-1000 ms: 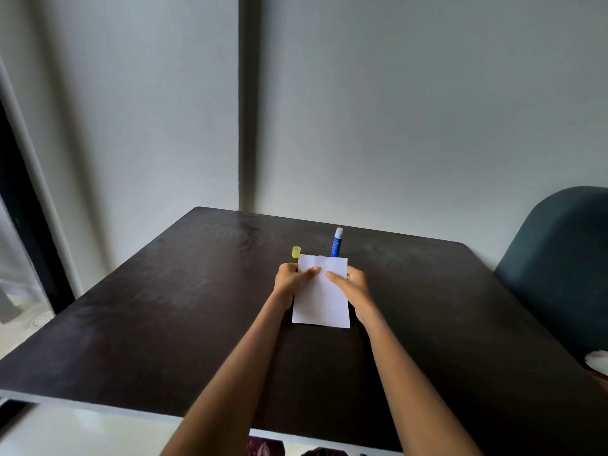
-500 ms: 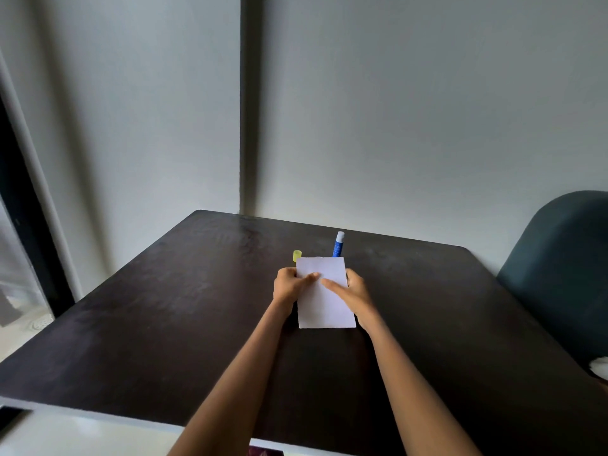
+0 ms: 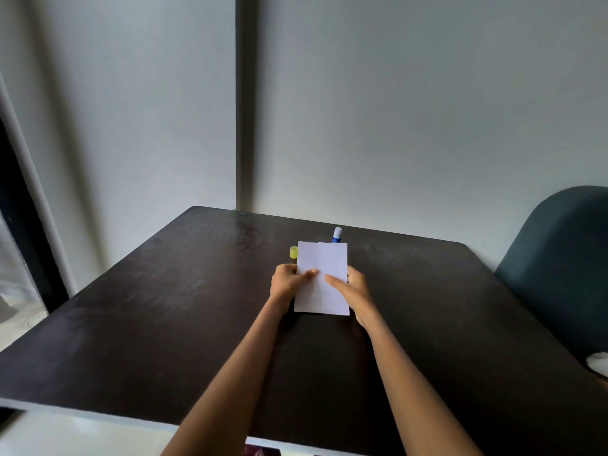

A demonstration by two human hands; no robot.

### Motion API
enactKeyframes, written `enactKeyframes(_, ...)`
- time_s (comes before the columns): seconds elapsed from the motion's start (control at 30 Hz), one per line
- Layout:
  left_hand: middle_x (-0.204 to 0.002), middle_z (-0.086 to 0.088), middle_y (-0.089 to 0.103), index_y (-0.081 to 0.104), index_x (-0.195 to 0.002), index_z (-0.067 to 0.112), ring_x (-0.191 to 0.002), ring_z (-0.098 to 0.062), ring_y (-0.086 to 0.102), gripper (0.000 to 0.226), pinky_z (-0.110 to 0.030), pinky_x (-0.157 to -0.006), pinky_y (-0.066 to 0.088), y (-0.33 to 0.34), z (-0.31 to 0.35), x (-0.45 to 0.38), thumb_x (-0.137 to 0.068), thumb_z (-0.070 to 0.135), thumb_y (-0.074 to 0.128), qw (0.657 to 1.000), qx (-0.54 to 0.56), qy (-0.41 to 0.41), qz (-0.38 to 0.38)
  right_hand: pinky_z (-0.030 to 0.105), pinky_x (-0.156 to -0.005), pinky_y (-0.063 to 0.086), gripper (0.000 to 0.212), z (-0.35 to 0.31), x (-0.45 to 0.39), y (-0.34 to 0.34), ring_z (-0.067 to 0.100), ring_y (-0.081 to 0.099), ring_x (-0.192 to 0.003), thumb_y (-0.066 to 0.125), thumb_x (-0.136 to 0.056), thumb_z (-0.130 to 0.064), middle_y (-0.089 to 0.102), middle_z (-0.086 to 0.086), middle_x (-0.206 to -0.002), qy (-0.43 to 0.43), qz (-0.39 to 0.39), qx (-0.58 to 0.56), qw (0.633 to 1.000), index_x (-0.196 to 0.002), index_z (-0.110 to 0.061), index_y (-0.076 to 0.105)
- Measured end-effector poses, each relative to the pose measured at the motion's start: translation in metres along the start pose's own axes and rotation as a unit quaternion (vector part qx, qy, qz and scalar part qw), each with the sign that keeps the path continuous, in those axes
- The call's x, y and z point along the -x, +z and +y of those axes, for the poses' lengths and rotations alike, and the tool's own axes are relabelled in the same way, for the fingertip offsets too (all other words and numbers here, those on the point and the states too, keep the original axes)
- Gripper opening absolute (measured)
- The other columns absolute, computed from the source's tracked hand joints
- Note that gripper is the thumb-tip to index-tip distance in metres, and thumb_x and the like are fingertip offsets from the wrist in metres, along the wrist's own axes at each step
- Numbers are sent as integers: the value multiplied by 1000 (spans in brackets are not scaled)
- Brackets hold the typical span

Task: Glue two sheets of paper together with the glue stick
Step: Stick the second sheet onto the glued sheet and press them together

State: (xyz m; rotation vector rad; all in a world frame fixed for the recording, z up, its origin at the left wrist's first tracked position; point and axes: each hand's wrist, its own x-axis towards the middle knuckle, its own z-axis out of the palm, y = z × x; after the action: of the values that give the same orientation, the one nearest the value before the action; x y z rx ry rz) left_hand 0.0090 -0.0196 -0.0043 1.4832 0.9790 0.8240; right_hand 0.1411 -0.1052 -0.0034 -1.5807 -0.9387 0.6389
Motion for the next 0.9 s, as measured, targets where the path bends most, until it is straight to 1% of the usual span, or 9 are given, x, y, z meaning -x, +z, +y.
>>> enactKeyframes(0.07, -92, -7, 75, 73, -83, 11, -83, -22, 70, 27, -40, -82, 56, 1, 0, -1, -80, 37, 70, 1000, 9, -9, 0, 32, -65, 42, 13, 1, -2, 2, 15, 54, -69, 57, -90, -22, 59, -1, -75, -6, 39, 11, 999, -86, -11, 61)
enactKeyframes(0.17, -95, -12, 74, 72, -86, 3, -83, -25, 69, 34, -43, -85, 55, 1, 0, -5, -85, 36, 65, 1000, 5, -16, -4, 30, -57, 24, 32, 3, -5, 3, 10, 31, -60, 47, -96, -26, 35, -5, -61, -8, 80, -3, 997, -66, -16, 43)
enactKeyframes(0.3, -90, -9, 74, 71, -81, 9, -83, -27, 70, 25, -42, -84, 57, 2, -1, -7, -87, 32, 64, 1000, 21, 3, 6, 28, -60, 38, 21, 0, -3, 0, 10, 49, -64, 59, -89, -32, 55, -6, -68, -25, 86, -23, 996, -74, -17, 56)
enactKeyframes(0.43, -91, -9, 73, 71, -86, 7, -80, -23, 68, 24, -39, -81, 56, 0, -4, -6, -88, 30, 64, 998, 49, 33, 4, 29, -71, 56, 20, 5, -2, -3, 13, 69, -85, 71, -80, -22, 73, -2, -95, -33, -14, -32, 999, -100, -20, 64)
enactKeyframes(0.5, -92, -9, 73, 72, -91, 4, -81, -21, 68, 25, -36, -79, 56, -1, -4, -3, -88, 28, 65, 997, 66, 51, -1, 30, -68, 51, 5, 4, -2, -1, 15, 64, -76, 63, -87, -21, 69, -2, -85, -39, 2, -12, 999, -90, -18, 65)
enactKeyframes(0.6, -88, -7, 72, 70, -92, 1, -74, -13, 67, 23, -22, -68, 55, -5, -4, 1, -82, 21, 73, 993, 96, 69, -16, 29, -56, 28, 31, 5, -4, 0, 12, 34, -61, 49, -94, -22, 37, -4, -62, -46, 65, -11, 997, -65, -16, 42)
enactKeyframes(0.67, -87, -9, 71, 68, -85, 0, -72, -15, 66, 17, -24, -69, 54, -7, -3, 4, -79, 14, 75, 992, 101, 71, -27, 29, -55, 24, 35, 4, -3, 0, 11, 31, -60, 50, -95, -24, 34, -4, -62, -52, 82, -33, 995, -63, -18, 37)
enactKeyframes(0.77, -85, -13, 71, 64, -71, 7, -76, -23, 64, 14, -35, -75, 53, -9, -5, 6, -79, 11, 75, 992, 107, 64, -10, 23, -65, 49, 11, -1, 3, -1, 9, 64, -75, 69, -84, -27, 67, -8, -82, -45, 18, -56, 997, -86, -21, 60)
enactKeyframes(0.9, -89, -15, 73, 62, -69, 13, -84, -30, 68, 16, -42, -82, 55, -6, -8, 3, -81, 16, 73, 992, 104, 67, 33, 26, -81, 54, 37, 2, 2, -1, 10, 67, -95, 73, -79, -16, 70, -4, -105, -54, -38, -14, 998, -114, -18, 61)
